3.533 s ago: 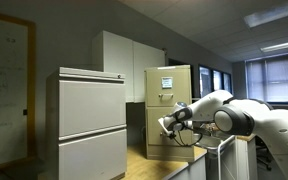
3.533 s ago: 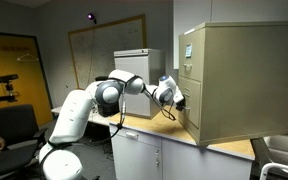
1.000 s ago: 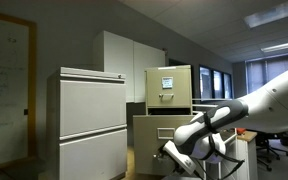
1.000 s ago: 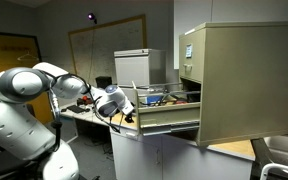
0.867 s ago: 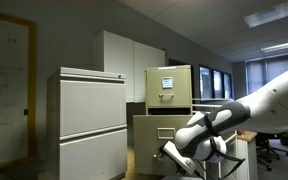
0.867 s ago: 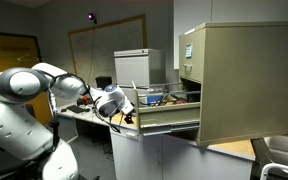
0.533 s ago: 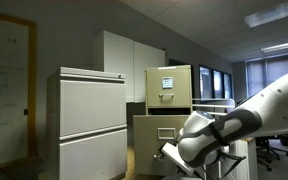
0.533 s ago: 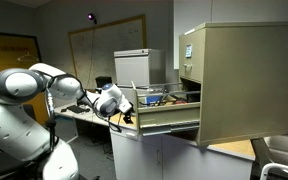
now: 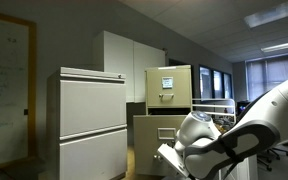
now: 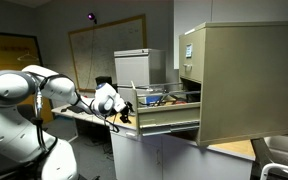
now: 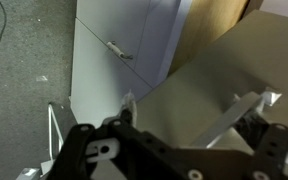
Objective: Open the bottom drawer of the right cabinet
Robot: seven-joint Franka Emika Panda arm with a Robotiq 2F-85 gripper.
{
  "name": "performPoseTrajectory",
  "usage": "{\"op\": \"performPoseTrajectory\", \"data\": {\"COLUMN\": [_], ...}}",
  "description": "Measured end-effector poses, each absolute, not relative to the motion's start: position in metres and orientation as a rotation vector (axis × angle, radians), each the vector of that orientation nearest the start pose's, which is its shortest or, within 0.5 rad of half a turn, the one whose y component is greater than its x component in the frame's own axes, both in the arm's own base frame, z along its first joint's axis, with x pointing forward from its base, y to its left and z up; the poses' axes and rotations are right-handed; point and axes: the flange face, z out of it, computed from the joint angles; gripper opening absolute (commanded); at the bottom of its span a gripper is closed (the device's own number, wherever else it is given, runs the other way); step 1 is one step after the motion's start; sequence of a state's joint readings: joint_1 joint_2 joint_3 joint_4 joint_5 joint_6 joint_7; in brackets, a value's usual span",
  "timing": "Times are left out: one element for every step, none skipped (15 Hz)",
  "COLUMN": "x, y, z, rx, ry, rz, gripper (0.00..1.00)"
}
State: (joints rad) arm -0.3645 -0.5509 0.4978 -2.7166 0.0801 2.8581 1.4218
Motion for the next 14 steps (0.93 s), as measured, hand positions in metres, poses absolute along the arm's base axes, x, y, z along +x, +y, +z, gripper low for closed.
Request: {"op": "performPoseTrajectory", "data": {"x": [0.408,0.407,0.406,0.401,0.394,0.385,0.375,0.364,0.354,0.344,0.335,0.329,0.324,0.321], "y": [0.057,0.060,0.063,0.067,0.071,0.075,0.080,0.084,0.087,0.090,0.092,0.094,0.096,0.097], "z": [0.448,0.449,0.452,0.465,0.481,0.498,0.515,0.532,0.546,0.559,0.568,0.573,0.575,0.576], "rx": [-2.121,-2.112,-2.104,-2.083,-2.060,-2.033,-2.005,-1.978,-1.954,-1.947,-1.962,-2.010,-2.070,-2.120], "ry": [1.720,1.742,1.753,1.750,1.750,1.753,1.758,1.765,1.775,1.787,1.802,1.800,1.778,1.745], "rz": [-0.872,-0.892,-0.921,-0.975,-1.035,-1.097,-1.162,-1.225,-1.286,-1.346,-1.379,-1.374,-1.343,-1.300], "gripper": [1.00,1.00,1.00,1.00,1.00,1.00,1.00,1.00,1.00,1.00,1.00,1.00,1.00,1.00]}}
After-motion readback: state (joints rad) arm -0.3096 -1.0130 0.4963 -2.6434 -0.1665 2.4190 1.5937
